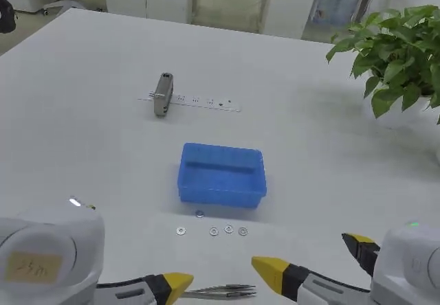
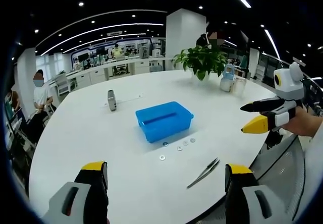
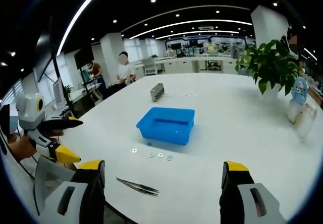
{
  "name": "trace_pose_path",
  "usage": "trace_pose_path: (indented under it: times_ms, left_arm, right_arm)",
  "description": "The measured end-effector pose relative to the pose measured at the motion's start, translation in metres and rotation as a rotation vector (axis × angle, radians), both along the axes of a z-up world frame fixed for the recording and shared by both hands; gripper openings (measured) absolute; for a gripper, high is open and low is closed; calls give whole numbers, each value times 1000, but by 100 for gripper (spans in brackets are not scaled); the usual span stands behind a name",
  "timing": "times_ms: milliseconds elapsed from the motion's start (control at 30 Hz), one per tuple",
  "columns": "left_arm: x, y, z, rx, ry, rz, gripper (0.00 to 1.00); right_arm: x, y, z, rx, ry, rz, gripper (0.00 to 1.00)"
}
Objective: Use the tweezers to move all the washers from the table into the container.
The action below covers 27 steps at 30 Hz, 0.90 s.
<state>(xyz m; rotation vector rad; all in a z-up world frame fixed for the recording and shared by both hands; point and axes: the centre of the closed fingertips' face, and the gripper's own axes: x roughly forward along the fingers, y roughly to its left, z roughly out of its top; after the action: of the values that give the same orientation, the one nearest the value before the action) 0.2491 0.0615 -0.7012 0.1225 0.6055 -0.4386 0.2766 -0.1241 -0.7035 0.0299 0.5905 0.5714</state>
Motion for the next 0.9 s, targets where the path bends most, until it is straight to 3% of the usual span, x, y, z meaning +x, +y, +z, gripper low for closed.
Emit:
trace_pose_path:
  times_ms: [200,433,700,833,900]
  left_arm:
    - [1,-7,-9,3,28,-22,99]
    - [1,-11,-19,37,56,-50,99]
    - [10,-7,-19,14,49,-49,99]
    - [12,-9,-25,2,46,-70,85]
    - [8,-14,-33,3,82,-120,85]
  right_arm:
    - [3,2,-9,-8,26,9,95]
    - [5,4,-18,-17,52,18,95]
    - [8,4,-28,-49,58,29,95]
    - [5,5,-36,-60,86,45,94]
    - [4,5,-38,-65,93,50,94]
